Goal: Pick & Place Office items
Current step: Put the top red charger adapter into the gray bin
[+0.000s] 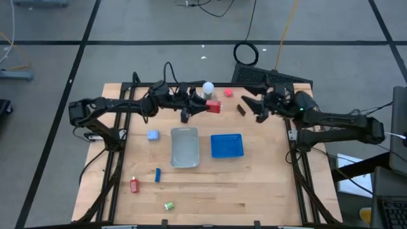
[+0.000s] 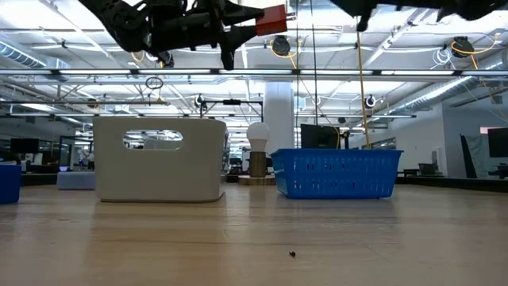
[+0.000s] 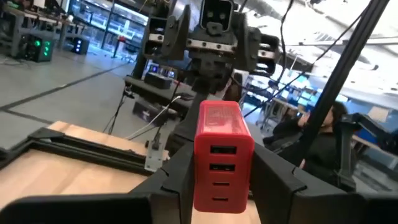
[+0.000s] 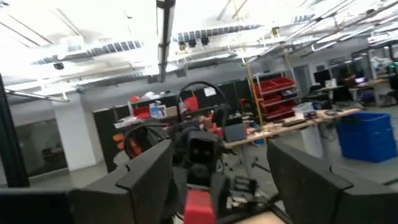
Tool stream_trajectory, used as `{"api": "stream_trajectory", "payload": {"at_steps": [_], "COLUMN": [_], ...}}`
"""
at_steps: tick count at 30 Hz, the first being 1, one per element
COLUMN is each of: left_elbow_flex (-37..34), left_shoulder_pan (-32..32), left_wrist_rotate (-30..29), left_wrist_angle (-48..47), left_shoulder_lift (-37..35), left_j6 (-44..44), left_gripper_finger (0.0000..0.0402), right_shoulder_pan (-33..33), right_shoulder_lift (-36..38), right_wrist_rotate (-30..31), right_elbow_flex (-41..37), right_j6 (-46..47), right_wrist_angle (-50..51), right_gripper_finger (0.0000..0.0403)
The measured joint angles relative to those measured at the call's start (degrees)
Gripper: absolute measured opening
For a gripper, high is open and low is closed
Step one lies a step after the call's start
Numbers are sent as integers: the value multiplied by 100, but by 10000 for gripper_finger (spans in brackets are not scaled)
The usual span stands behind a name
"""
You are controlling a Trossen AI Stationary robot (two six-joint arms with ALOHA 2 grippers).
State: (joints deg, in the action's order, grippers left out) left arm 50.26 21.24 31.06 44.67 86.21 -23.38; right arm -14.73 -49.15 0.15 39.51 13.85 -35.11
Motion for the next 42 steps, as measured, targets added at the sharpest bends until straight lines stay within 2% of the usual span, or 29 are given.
{"api": "stream_trajectory", "payload": {"at_steps": [6, 11, 19, 24, 32, 36, 42], "left_elbow_flex": [0, -2, -2, -2, -4, -2, -4], "left_shoulder_pan": [6, -40, -306, -594, -1284, -1691, -2076], "left_wrist_rotate": [-157, -607, -1350, -1779, -2206, -2451, -3007], "left_wrist_angle": [-1431, -2695, -4578, -5475, -6470, -6979, -7790], "left_shoulder_lift": [-609, -1204, -2207, -2596, -2648, -2568, -2572], "left_j6": [366, 618, 763, 574, 12, -289, -418], "left_gripper_finger": [120, 128, 120, 126, 120, 129, 120], "right_shoulder_pan": [-213, -283, -283, -283, -281, -281, -281], "right_shoulder_lift": [925, 1376, 1541, 1460, 1291, 1196, 1035], "right_wrist_rotate": [21, 258, 443, 458, 458, 451, 437], "right_elbow_flex": [0, 0, 0, 0, 0, 0, 0], "right_j6": [-2, 0, 214, 448, 913, 1138, 1325], "right_wrist_angle": [1201, 1974, 2679, 2848, 2858, 2863, 2854], "right_gripper_finger": [256, 256, 256, 256, 256, 256, 256]}}
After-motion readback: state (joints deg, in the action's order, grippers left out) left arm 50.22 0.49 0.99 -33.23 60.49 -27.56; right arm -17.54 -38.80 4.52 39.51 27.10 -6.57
